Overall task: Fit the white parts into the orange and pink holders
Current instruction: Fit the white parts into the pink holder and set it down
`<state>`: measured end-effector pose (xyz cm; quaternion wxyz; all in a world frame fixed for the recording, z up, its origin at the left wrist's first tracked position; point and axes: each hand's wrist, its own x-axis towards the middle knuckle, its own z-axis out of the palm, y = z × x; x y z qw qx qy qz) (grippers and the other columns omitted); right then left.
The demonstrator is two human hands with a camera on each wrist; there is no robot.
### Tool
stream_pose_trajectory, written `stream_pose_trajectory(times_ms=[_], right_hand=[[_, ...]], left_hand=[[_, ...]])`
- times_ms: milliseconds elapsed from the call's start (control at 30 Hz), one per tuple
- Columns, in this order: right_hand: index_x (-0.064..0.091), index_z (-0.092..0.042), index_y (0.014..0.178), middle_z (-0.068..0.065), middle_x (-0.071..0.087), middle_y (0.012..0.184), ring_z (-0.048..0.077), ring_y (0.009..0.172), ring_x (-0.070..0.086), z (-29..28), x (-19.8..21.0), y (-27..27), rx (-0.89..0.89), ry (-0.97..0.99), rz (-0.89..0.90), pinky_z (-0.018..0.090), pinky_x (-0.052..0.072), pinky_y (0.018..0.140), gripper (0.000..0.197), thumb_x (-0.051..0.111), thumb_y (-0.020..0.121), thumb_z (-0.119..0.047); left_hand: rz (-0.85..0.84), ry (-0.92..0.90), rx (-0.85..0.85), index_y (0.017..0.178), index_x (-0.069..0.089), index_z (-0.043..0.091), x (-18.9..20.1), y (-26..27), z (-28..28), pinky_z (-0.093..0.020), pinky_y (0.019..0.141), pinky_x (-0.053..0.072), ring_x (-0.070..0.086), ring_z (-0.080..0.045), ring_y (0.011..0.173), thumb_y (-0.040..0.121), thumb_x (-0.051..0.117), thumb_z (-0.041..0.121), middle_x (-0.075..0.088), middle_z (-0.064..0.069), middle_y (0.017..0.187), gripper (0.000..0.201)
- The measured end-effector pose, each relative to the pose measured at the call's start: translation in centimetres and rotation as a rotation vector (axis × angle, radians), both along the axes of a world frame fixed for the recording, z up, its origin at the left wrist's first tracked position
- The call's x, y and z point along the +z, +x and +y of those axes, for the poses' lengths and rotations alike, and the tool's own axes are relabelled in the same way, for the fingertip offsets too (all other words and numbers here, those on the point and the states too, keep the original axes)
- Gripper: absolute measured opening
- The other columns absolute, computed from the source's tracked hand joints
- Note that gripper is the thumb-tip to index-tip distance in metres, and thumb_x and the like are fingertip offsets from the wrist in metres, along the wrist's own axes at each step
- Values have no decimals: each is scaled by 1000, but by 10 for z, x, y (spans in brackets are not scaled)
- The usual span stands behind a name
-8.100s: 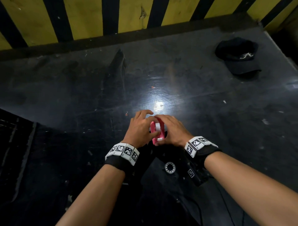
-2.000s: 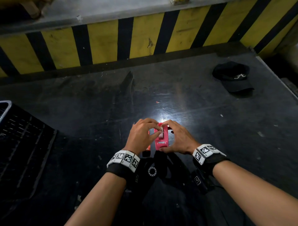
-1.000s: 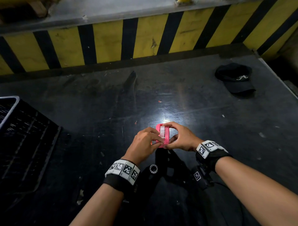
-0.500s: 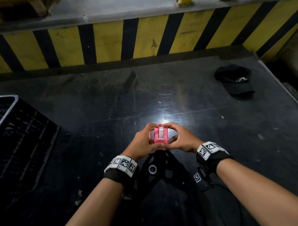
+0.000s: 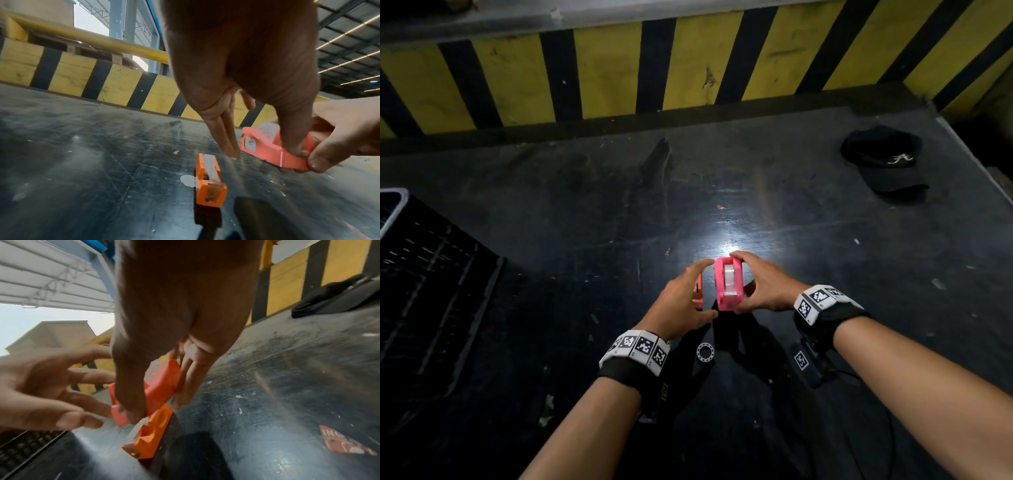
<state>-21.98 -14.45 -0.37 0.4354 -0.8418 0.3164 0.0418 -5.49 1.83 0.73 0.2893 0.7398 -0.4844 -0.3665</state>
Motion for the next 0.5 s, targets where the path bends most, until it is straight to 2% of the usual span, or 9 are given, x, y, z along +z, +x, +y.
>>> stream_pose_trajectory(times_ms=[67, 167, 333, 433, 500], right_hand=[[35, -16, 156, 4, 48, 153, 17, 124, 56, -6, -6, 5, -32, -38, 27, 20, 40, 99, 118, 99, 57, -17], [35, -18, 156, 4, 47, 153, 24, 127, 58, -9, -20, 14, -39, -55, 82, 26, 43, 100, 120, 99, 55, -18], [33, -25, 154, 3, 51, 152, 29, 132, 56, -4, -50, 24, -62, -72, 166, 41, 48, 110, 125, 100, 49, -20], [30, -27, 154, 6, 55, 148, 33, 129, 58, 2, -56, 24, -83, -104, 192, 42, 50, 107, 123, 98, 53, -16], [25, -26, 158, 9, 51, 151, 36, 131, 57, 6, -58, 23, -94, -131, 211, 42, 50, 107, 126, 97, 56, -14]], left_hand=[[-78, 6, 30, 143, 46, 42, -7, 9, 7, -42, 98, 60, 72, -20, 109, 72, 84, 16, 64, -1, 137, 85], [-208, 30, 63, 134, 58, 26, -22, 24, 22, -41, 103, 55, 68, -20, 116, 74, 83, 19, 70, -2, 129, 66], [-261, 174, 88, 127, 66, 21, -45, 38, 45, -36, 102, 54, 67, -20, 118, 80, 81, 22, 71, -3, 126, 50], [-232, 237, 77, 126, 67, 20, -55, 41, 54, -35, 101, 54, 68, -19, 117, 80, 82, 22, 71, -3, 126, 49], [-209, 268, 76, 126, 67, 20, -59, 42, 58, -34, 101, 54, 69, -18, 116, 78, 83, 22, 71, -3, 126, 50]])
